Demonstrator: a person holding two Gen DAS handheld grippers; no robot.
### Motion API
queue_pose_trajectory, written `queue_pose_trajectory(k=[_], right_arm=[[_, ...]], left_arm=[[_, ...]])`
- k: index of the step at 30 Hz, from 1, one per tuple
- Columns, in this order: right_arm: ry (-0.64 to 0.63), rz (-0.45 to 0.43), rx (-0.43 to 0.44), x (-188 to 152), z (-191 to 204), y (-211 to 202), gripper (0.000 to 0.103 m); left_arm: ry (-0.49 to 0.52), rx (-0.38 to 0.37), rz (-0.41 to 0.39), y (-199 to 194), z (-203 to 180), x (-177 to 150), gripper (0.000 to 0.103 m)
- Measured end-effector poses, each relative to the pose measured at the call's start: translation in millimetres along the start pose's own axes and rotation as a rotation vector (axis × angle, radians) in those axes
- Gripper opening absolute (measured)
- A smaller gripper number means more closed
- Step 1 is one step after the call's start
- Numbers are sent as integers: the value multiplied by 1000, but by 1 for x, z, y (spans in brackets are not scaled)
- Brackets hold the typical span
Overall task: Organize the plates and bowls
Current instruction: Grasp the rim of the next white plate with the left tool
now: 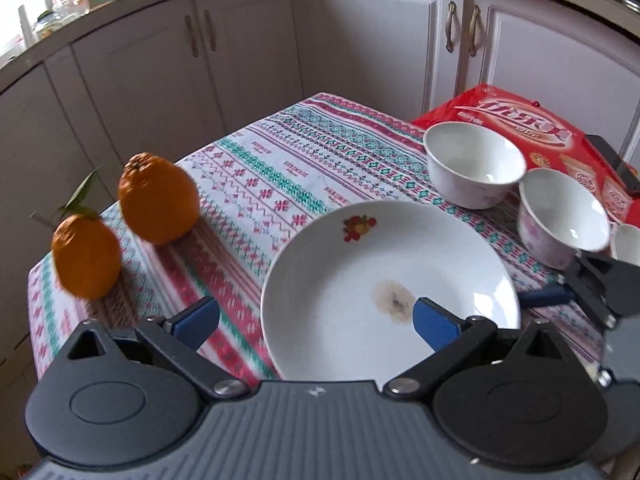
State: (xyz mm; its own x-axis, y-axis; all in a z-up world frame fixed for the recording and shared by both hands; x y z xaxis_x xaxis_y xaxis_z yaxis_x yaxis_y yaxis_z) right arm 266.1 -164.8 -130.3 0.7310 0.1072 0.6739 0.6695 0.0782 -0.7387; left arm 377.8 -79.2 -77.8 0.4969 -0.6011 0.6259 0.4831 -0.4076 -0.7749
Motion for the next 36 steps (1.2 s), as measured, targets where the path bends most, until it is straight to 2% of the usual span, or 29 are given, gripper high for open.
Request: queue_pose_trajectory(k=[8,10,14,16,19,30,36], right_arm=[[-6,-13,8,2,2,-1,103],[-4,-11,8,2,2,-1,103],[-3,-14,8,4,1,2,103],[-5,-19,9,4,1,2,103],[-4,-25,10,4,0,2,103],[-5,-48,24,7,1,2,103],[-9,-54,23,8,0,5,103]], left_arm=[[-5,-79,84,45,6,18,98],[1,-100,106,53,5,22,91],[19,-143,159,66,3,29,87],[31,-162,180,70,2,31,80],[43,-194,217,76,1,34,80],[99,-235,340,87,0,36,78],[119,-244,365,93,-2,36,78]])
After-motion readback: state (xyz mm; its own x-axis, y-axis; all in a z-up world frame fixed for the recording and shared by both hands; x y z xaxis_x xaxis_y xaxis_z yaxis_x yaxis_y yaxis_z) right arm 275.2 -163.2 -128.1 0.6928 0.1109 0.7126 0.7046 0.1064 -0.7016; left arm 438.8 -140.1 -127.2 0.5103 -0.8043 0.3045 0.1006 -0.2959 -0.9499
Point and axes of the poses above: each gripper's, at about its wrist camera, not at the fingertips, and y roughly the way its jaws point, z to its left, x to its top, the point moved 6 cm from there along y, roughly the way its jaws point
